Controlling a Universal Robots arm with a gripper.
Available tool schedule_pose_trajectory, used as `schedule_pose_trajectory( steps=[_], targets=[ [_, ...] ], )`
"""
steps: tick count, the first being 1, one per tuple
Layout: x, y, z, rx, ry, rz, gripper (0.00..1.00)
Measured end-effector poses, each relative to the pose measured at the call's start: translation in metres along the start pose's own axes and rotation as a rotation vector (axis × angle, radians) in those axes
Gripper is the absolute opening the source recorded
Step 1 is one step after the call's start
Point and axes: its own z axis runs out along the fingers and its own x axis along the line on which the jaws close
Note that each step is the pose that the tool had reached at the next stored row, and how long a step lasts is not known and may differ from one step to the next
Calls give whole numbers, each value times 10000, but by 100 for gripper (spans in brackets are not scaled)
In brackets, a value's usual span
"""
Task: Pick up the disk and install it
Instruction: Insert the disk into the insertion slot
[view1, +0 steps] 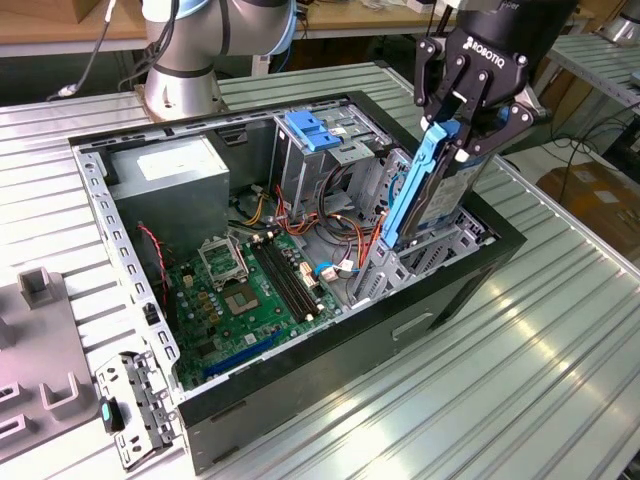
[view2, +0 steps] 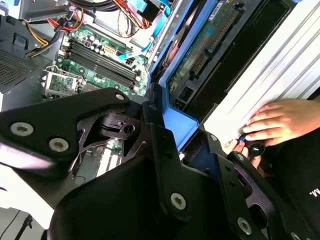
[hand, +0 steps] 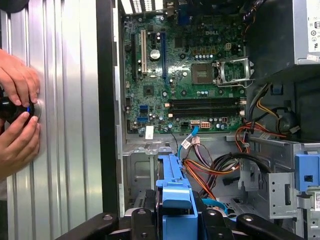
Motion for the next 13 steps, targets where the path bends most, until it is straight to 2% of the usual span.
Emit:
schedule_pose_trajectory(
  steps=[6, 13],
  targets=[
    [-1, -1, 42, 1, -1, -18, 37],
    [-1, -1, 46, -1, -1, -19, 37]
  ],
)
